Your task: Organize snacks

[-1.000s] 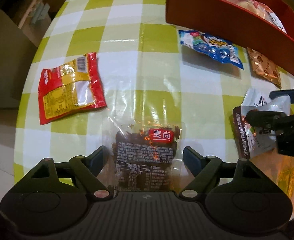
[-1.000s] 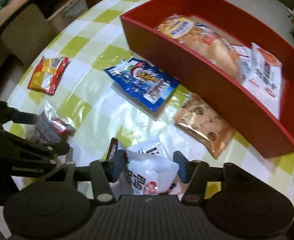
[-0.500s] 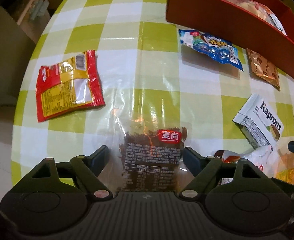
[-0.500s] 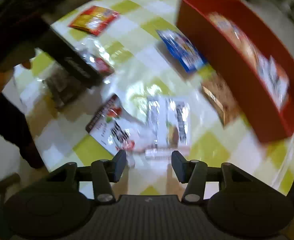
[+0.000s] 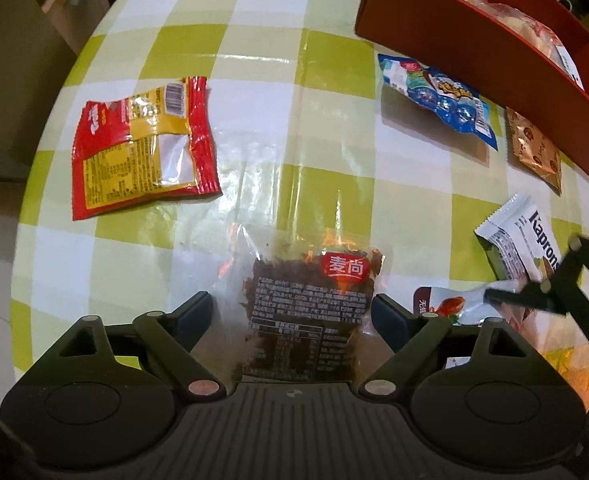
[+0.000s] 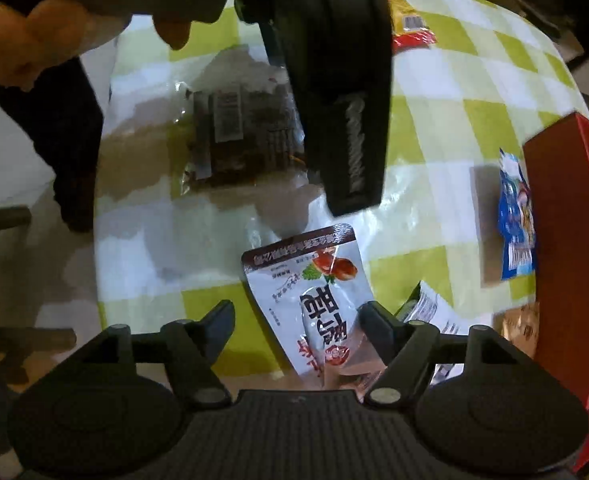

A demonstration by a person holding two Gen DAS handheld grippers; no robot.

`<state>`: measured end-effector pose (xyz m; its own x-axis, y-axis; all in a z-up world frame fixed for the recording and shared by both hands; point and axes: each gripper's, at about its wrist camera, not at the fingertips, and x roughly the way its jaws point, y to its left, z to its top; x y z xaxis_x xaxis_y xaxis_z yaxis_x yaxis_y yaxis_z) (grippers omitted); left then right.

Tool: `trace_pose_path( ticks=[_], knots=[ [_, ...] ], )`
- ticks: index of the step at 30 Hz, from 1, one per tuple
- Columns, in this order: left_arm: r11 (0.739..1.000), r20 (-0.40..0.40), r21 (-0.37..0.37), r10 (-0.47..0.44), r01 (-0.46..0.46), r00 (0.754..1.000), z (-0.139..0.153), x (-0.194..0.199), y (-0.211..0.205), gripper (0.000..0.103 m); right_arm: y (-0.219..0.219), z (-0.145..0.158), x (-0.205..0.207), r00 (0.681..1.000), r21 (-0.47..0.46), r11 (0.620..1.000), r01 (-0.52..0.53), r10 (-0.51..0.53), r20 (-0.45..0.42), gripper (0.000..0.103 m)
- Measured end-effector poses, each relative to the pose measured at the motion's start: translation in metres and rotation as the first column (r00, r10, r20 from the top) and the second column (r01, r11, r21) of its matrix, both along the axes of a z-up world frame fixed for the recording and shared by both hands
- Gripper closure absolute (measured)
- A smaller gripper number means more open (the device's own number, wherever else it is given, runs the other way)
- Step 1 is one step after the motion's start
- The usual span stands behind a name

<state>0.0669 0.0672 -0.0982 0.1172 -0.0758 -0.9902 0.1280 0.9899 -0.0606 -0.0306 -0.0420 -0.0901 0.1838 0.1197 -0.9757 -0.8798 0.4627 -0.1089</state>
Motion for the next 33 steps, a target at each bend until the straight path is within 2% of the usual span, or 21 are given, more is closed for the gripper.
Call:
trace_pose_path(
  ticks=[1, 2, 3, 4, 7, 11, 15, 16, 19, 23, 27, 30, 33],
  knots=[
    [1.0, -0.001, 0.002, 0.0, 0.0, 1.0, -0.001, 0.001, 0.002, 0.01, -0.004, 0.001, -0.001, 0.996, 0.035, 0.996, 0.087, -0.086, -0.014, 0.022],
    [1.0, -0.003, 0.007, 0.002, -0.002, 1.0, -0.001, 0.002, 0.002, 0.009, -0.012, 0.001, -0.002, 0.985, 0.071, 0.984, 0.166, -0.161, -0.068, 0.024],
    [1.0, -0.005, 0.011, 0.007, -0.007, 1.0, -0.001, 0.003, 0.003, 0.007, -0.022, -0.001, -0.004, 0.959, 0.117, 0.961, 0.252, -0.231, -0.167, 0.023],
    [1.0, -0.007, 0.012, 0.011, -0.011, 1.0, -0.002, 0.004, 0.005, 0.006, -0.028, -0.001, -0.01, 0.951, 0.147, 0.949, 0.278, -0.25, -0.183, 0.024],
    [1.0, -0.011, 0.005, 0.019, -0.019, 1.0, -0.002, 0.005, 0.01, 0.006, -0.041, 0.009, -0.016, 0.961, 0.141, 0.956, 0.257, -0.236, -0.144, 0.025],
    [1.0, -0.001, 0.019, 0.014, -0.014, 1.0, -0.002, 0.003, 0.01, 0.006, -0.046, 0.017, -0.002, 0.953, 0.143, 0.944, 0.297, -0.284, -0.11, 0.025],
    [1.0, 0.0, 0.029, 0.003, -0.003, 1.0, 0.002, -0.002, 0.004, 0.006, -0.031, 0.004, 0.004, 0.937, 0.145, 0.929, 0.341, -0.324, -0.129, 0.025],
    [1.0, -0.001, 0.027, 0.003, -0.003, 1.0, 0.002, -0.003, 0.004, 0.006, -0.021, -0.003, 0.004, 0.935, 0.146, 0.926, 0.347, -0.33, -0.128, 0.016],
    [1.0, -0.007, 0.013, 0.014, -0.014, 1.0, 0.002, -0.002, 0.007, 0.005, -0.009, -0.008, -0.004, 0.939, 0.158, 0.926, 0.342, -0.331, -0.092, 0.0],
    [0.999, 0.01, 0.032, -0.001, 0.001, 1.0, 0.002, -0.001, 0.007, 0.004, -0.009, -0.014, -0.006, 0.917, 0.199, 0.895, 0.399, -0.386, -0.102, 0.0],
    [0.996, 0.025, 0.074, -0.042, 0.04, 0.999, 0.001, 0.003, 0.001, 0.0, -0.015, -0.012, -0.005, 0.922, 0.215, 0.898, 0.385, -0.366, -0.124, 0.0],
    [0.998, 0.009, 0.052, -0.027, 0.026, 1.0, -0.001, 0.001, 0.006, 0.0, -0.022, -0.006, 0.0, 0.913, 0.215, 0.889, 0.405, -0.384, -0.135, 0.0],
    [0.999, 0.008, 0.046, -0.018, 0.017, 1.0, -0.006, -0.001, 0.007, 0.0, -0.029, 0.001, 0.002, 0.908, 0.204, 0.885, 0.418, -0.406, -0.1, 0.018]
  ],
)
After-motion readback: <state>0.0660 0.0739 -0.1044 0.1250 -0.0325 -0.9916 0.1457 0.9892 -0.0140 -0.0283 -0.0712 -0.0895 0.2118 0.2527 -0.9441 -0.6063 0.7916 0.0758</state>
